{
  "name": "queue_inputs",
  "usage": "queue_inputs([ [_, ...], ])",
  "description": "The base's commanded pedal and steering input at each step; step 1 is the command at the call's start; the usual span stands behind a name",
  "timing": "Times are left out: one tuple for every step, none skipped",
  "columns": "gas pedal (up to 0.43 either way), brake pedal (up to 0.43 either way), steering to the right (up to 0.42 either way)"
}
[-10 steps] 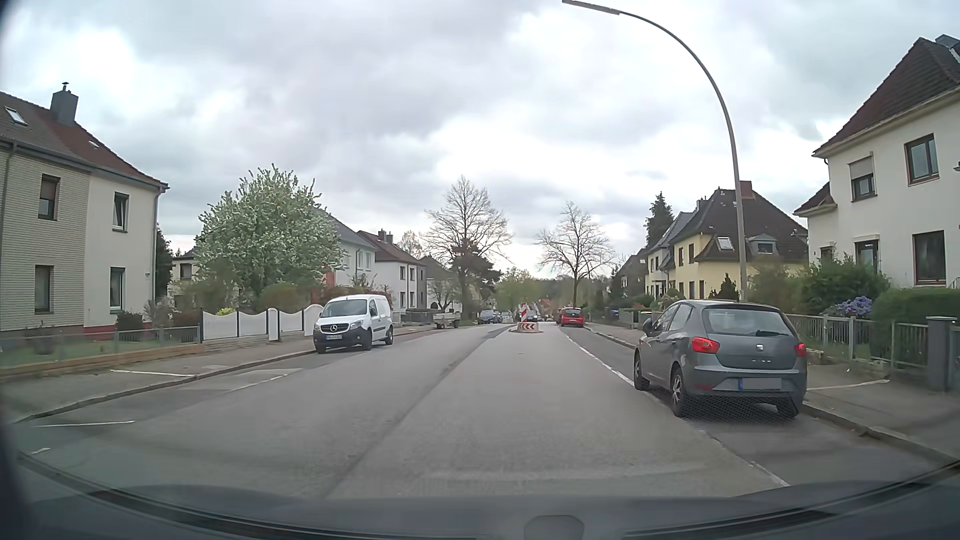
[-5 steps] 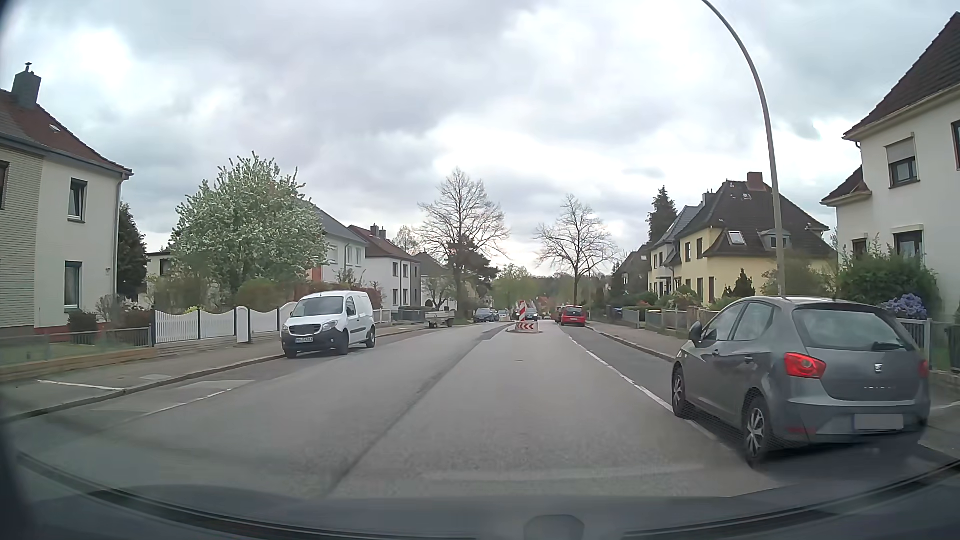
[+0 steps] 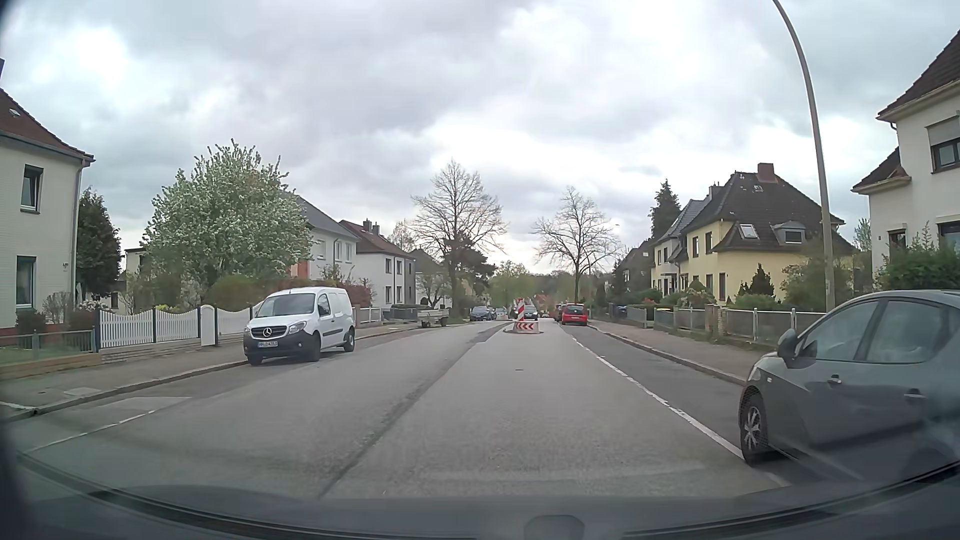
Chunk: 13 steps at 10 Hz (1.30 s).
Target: Follow the waypoints while adhering to traffic rules and regulations
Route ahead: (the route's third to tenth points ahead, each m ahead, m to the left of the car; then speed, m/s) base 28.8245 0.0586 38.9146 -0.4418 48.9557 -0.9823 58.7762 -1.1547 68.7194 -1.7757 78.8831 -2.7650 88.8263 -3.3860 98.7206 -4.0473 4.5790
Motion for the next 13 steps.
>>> queue_inputs([
  [0.0,0.0,0.007],
  [0.0,0.0,0.006],
  [0.0,0.0,0.006],
  [0.0,0.0,0.006],
  [0.0,0.0,0.006],
  [0.0,0.0,0.003],
  [0.0,0.0,0.001],
  [0.0,0.0,0.001],
  [0.0,0.0,0.0],
  [0.0,0.0,0.0],
  [0.0,0.0,0.001],
  [0.0,0.0,0.0],
  [0.0,0.0,0.0],
])
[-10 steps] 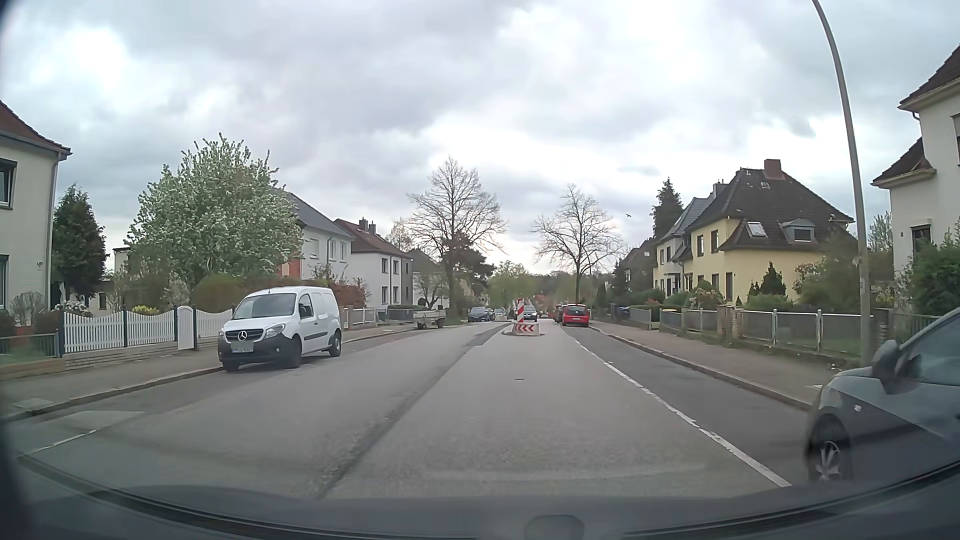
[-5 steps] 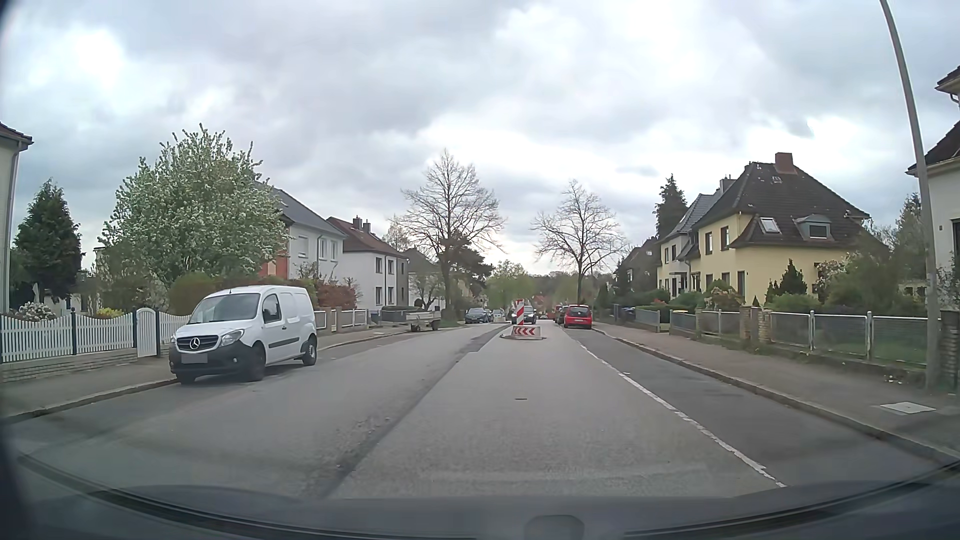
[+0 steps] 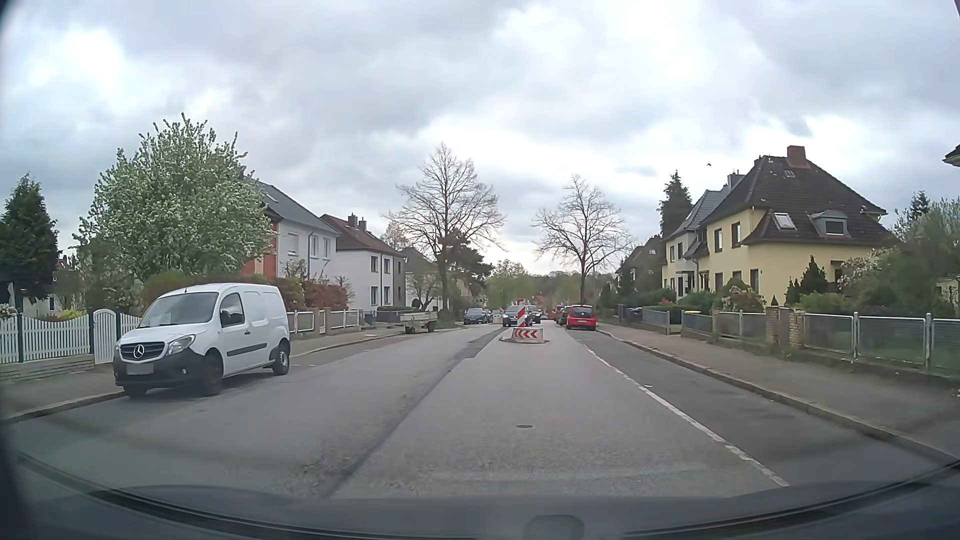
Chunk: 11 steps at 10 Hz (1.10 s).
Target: Follow the waypoints while adhering to traffic rules and regulations
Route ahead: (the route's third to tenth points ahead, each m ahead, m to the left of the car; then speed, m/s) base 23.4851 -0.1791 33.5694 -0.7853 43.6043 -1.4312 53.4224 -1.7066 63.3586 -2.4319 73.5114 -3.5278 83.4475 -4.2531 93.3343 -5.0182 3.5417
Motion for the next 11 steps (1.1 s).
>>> queue_inputs([
  [0.0,0.006,0.001],
  [0.0,0.0,0.0],
  [0.0,0.0,0.001],
  [0.0,0.0,0.003],
  [0.0,0.0,0.003],
  [0.0,0.006,0.003],
  [0.0,0.006,0.005],
  [0.0,0.006,0.008],
  [0.0,0.0,0.01],
  [0.0,0.0,0.01],
  [0.0,0.0,0.01],
])
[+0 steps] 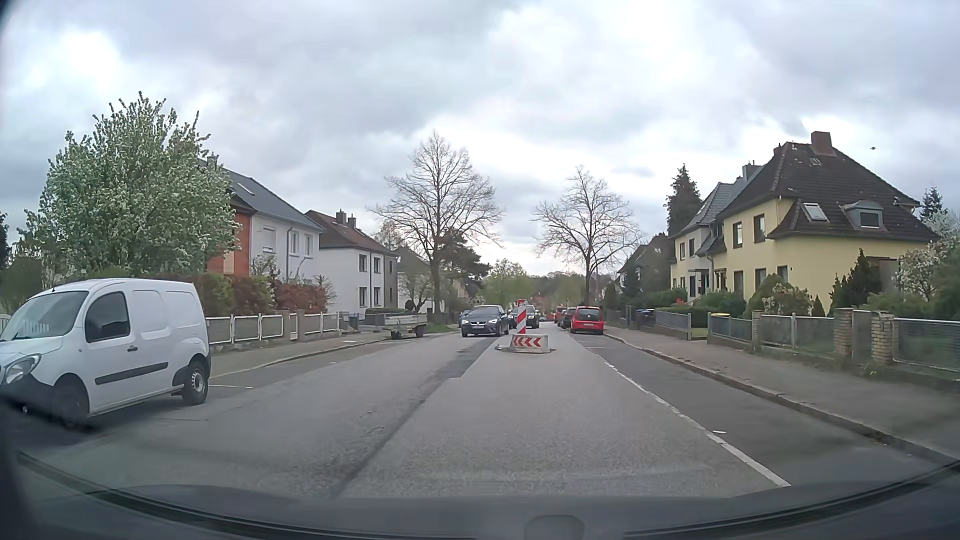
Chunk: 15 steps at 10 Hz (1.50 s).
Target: Follow the waypoints while adhering to traffic rules and regulations
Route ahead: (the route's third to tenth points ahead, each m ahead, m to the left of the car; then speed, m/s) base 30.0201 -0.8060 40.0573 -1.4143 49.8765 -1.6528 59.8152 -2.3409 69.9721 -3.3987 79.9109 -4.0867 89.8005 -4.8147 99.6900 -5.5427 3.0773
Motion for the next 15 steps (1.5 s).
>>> queue_inputs([
  [0.0,0.0,0.011],
  [0.0,0.0,0.011],
  [0.0,0.0,0.012],
  [0.0,0.0,0.015],
  [0.0,0.0,0.016],
  [0.0,0.0,0.02],
  [0.0,0.0,0.024],
  [0.0,0.0,0.033],
  [0.0,0.0,0.043],
  [0.0,0.0,0.049],
  [0.0,0.006,0.055],
  [0.0,0.0,0.058],
  [0.0,0.0,0.059],
  [0.0,0.0,0.059],
  [0.0,0.0,0.059],
])
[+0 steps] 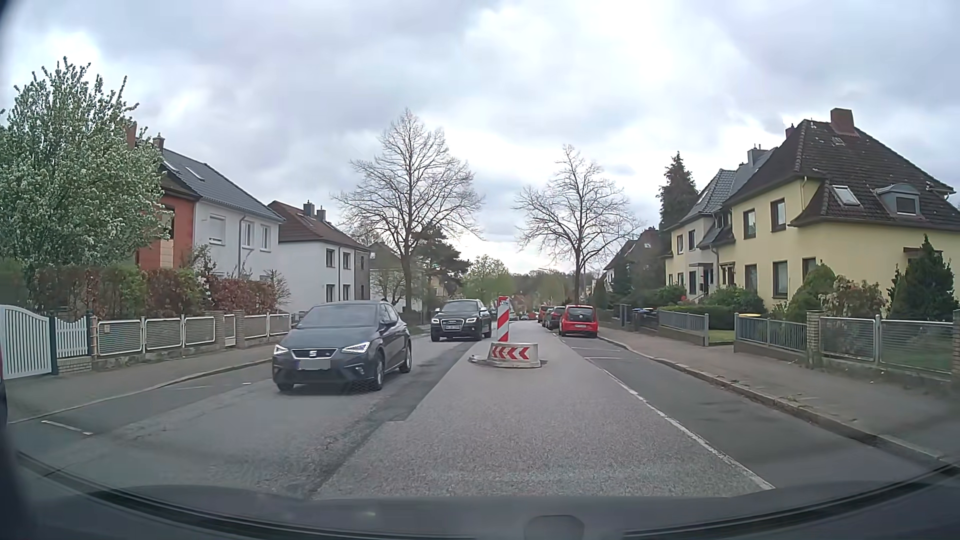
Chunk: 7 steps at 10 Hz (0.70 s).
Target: Follow the waypoints while adhering to traffic rules and regulations
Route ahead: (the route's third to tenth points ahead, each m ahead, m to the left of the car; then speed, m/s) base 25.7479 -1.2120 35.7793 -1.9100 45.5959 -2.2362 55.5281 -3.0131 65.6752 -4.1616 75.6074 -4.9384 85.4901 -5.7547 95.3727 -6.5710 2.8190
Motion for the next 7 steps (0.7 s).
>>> queue_inputs([
  [0.0,0.0,0.059],
  [0.0,0.0,0.059],
  [0.0,0.0,0.059],
  [0.0,0.0,0.059],
  [0.0,0.0,0.059],
  [0.0,0.0,0.059],
  [0.0,0.0,0.055],
])
